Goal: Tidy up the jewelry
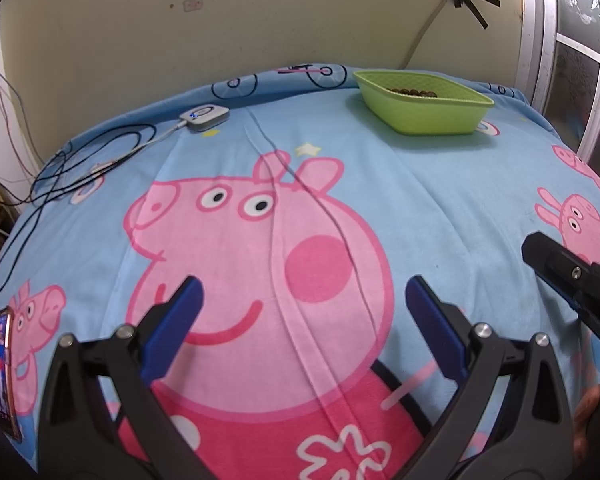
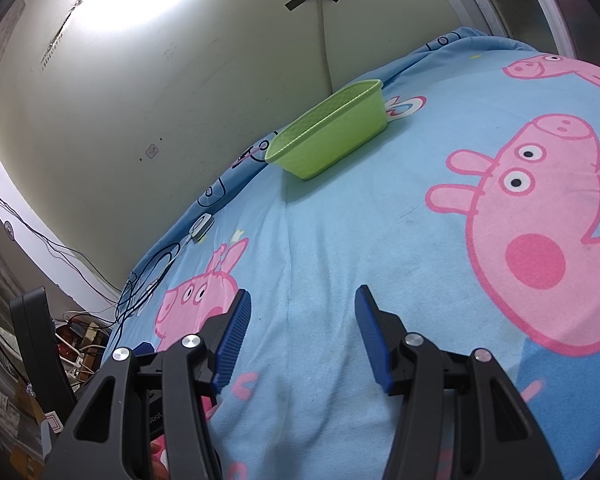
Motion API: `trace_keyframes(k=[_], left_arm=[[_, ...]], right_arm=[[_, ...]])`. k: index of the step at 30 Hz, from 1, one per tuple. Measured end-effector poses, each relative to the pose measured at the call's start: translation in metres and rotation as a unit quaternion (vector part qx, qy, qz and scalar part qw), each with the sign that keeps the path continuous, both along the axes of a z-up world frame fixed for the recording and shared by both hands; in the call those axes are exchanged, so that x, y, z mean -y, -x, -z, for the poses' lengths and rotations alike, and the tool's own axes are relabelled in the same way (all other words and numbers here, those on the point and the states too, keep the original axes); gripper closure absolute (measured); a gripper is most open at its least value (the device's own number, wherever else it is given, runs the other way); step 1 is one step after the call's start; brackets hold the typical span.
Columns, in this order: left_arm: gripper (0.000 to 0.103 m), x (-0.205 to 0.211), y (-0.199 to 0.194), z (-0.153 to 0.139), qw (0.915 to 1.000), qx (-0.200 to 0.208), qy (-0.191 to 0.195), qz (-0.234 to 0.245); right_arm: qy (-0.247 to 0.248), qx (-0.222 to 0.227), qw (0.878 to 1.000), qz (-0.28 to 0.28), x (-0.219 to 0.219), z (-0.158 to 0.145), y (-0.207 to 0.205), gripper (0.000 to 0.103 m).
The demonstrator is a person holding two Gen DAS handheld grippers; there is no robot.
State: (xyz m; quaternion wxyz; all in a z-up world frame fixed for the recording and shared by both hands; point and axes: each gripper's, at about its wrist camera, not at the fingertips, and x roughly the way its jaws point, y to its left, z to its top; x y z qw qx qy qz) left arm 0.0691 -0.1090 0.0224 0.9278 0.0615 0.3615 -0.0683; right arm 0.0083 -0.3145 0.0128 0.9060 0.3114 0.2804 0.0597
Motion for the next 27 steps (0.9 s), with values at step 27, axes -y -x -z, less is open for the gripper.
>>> trace_keyframes(k=[27], left_arm=[[0.006, -0.0012, -0.0007, -0.0002, 1.0000, 0.000, 0.000, 0.001]], right_arm=[[-0.002, 0.001, 1.000, -0.002, 0.0029, -0.0011, -0.0014, 0.069]])
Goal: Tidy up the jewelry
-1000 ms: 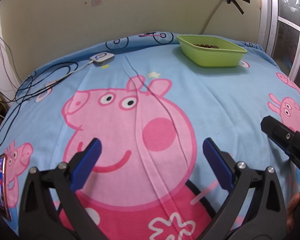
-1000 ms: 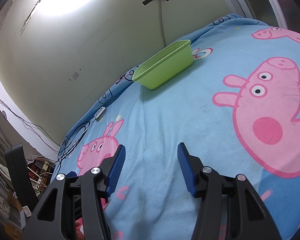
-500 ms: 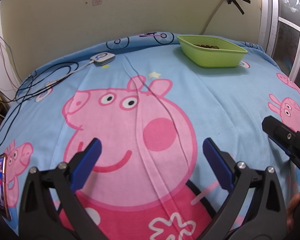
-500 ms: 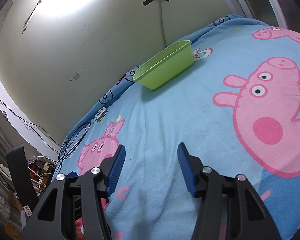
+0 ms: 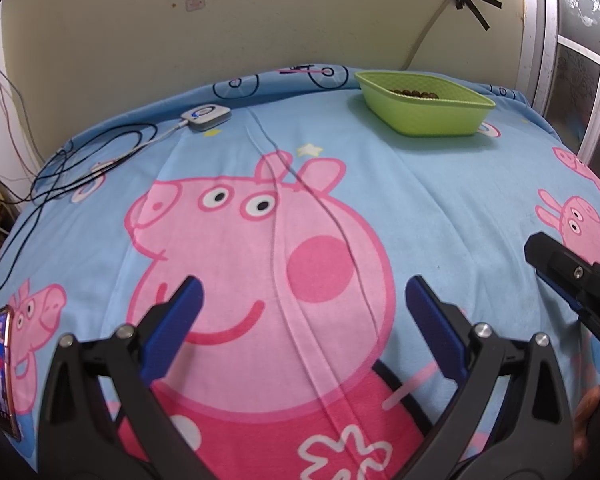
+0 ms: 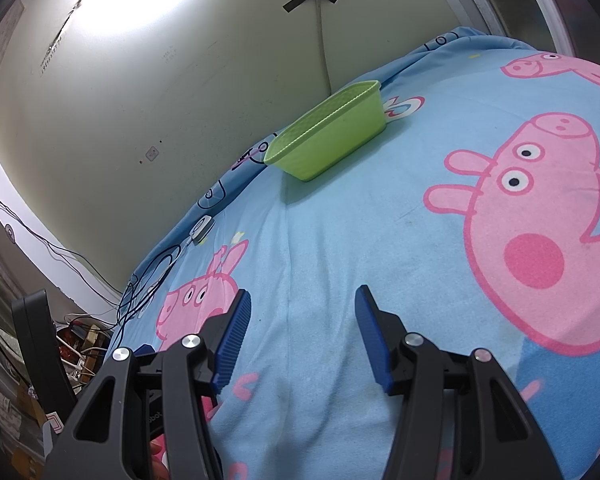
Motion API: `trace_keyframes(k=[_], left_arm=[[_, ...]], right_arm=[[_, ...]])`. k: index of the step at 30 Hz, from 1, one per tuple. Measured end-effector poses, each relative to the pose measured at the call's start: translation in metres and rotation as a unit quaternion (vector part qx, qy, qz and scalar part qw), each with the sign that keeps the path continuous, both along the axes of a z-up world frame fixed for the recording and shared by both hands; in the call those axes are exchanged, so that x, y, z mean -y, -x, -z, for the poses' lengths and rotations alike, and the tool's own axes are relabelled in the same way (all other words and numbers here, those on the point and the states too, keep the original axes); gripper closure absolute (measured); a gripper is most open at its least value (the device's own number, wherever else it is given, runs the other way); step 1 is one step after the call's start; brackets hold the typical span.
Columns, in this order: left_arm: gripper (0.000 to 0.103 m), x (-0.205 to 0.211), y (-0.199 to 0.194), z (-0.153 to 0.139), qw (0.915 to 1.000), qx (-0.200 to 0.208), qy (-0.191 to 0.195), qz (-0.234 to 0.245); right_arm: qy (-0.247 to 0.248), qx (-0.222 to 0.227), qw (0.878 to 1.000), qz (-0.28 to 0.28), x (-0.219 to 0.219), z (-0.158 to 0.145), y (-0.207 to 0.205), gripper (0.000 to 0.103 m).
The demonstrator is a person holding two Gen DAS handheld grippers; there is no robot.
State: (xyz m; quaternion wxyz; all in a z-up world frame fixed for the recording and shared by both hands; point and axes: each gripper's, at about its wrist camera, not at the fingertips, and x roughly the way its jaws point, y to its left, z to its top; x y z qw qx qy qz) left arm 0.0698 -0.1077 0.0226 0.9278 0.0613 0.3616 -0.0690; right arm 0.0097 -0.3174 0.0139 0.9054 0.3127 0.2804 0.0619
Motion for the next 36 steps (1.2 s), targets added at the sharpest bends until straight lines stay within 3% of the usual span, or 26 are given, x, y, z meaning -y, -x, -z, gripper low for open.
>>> trace_keyframes(k=[36], left_arm=[[0.006, -0.0009, 0.0020, 0.0006, 1.0000, 0.002, 0.001, -0.005]], right_arm=[[0.000, 0.001, 1.000, 0.001, 0.0017, -0.0007, 0.0006, 0.069]])
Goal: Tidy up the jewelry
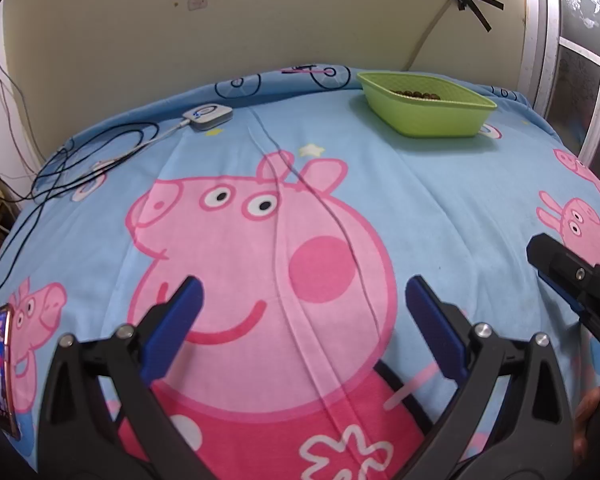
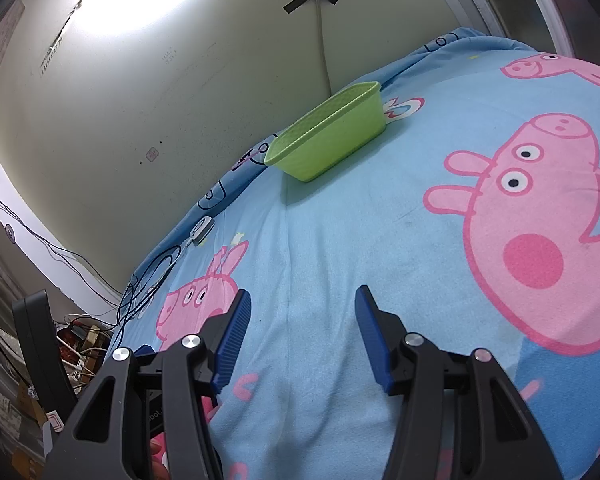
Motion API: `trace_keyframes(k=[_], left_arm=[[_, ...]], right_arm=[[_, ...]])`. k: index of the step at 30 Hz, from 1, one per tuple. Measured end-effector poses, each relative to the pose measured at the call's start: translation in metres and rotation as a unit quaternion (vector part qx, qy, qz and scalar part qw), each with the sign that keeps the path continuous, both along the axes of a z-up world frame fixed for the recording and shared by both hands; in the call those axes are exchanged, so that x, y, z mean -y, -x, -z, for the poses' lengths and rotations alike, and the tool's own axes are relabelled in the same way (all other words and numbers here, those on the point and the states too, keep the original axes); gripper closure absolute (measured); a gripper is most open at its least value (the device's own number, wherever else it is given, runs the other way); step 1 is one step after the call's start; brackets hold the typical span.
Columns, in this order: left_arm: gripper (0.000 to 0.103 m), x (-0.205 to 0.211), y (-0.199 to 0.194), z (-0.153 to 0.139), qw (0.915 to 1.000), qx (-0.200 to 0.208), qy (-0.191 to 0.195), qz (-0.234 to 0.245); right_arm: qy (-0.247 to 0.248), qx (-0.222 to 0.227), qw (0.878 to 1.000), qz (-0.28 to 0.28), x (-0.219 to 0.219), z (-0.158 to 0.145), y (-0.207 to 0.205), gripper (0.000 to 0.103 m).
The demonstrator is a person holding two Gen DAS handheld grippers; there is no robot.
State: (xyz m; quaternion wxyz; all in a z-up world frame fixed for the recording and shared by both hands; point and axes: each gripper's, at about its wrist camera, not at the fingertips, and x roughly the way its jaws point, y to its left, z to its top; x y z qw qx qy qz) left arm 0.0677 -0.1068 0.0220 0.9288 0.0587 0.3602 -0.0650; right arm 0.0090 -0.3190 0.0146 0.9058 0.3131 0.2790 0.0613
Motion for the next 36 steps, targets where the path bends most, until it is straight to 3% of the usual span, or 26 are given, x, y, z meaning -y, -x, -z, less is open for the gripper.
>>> trace_keyframes(k=[20, 29, 36], left_arm=[[0.006, 0.001, 0.007, -0.007, 0.9999, 0.011, 0.006, -0.003], [0.006, 0.010, 0.007, -0.010, 0.9995, 0.013, -0.029, 0.000], [0.006, 0.009, 0.008, -0.015, 0.9994, 0.023, -0.025, -0.010]], right_arm=[[-0.003, 0.002, 1.000, 0.000, 0.000, -0.001, 0.001, 0.069], [-0.003, 0.003, 1.000, -0.002, -0.001, -0.002, -0.001, 0.069], [-0.004, 0.003, 1.000, -0.004, -0.001, -0.003, -0.003, 0.069]])
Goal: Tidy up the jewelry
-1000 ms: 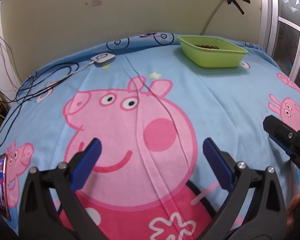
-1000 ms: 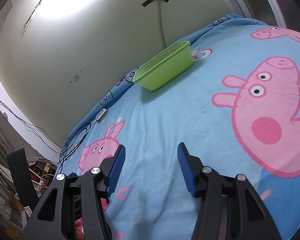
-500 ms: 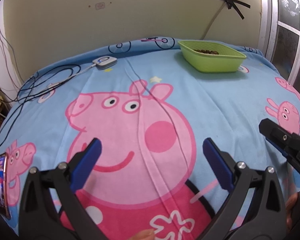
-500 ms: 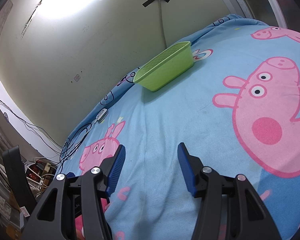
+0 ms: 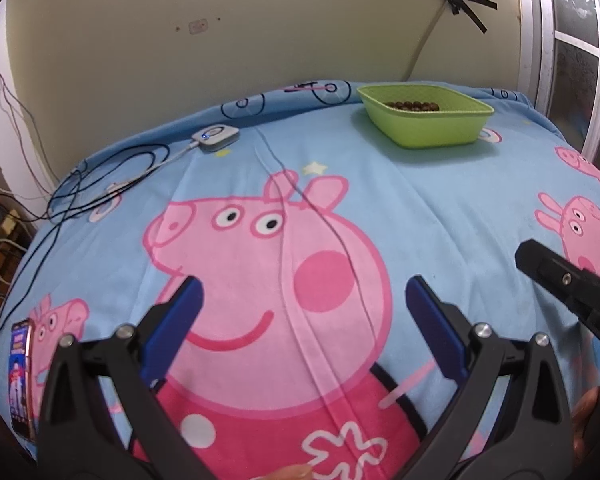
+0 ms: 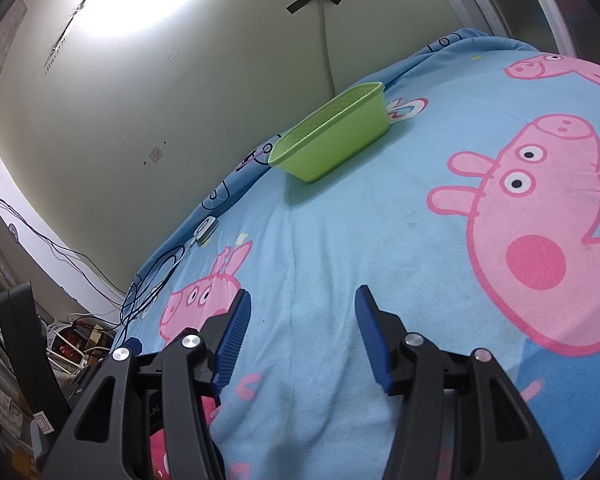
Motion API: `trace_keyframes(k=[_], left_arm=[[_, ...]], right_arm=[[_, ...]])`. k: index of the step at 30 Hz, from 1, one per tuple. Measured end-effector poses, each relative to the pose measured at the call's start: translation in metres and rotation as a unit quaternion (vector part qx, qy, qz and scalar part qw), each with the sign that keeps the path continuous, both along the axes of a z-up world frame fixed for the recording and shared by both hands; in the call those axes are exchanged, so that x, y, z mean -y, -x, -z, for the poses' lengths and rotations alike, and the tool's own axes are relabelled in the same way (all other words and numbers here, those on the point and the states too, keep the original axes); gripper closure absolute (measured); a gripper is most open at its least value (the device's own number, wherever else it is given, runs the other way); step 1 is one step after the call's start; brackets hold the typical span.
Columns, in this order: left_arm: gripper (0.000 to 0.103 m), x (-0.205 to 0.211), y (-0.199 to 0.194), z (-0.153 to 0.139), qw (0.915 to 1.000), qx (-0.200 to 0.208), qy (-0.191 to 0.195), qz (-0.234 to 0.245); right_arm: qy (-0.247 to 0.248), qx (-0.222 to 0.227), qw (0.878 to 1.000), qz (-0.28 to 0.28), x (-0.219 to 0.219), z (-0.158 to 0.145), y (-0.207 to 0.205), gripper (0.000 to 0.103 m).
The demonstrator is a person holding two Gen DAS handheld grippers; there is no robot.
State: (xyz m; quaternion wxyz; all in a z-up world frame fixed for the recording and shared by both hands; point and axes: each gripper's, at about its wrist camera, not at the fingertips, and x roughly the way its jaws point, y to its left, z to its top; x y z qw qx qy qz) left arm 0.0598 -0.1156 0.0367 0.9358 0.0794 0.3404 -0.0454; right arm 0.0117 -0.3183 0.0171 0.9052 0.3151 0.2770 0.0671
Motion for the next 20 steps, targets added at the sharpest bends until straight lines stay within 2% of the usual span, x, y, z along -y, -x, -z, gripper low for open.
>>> trace_keyframes(k=[8, 20], left_arm=[[0.006, -0.003, 0.000, 0.001, 0.9999, 0.012, 0.010, 0.002], [0.006, -0.006, -0.011, 0.011, 0.9994, -0.028, 0.021, -0.004]], right_arm=[[0.000, 0.001, 1.000, 0.000, 0.000, 0.000, 0.001, 0.069], [-0.003, 0.001, 1.000, -0.001, 0.002, 0.000, -0.002, 0.069]])
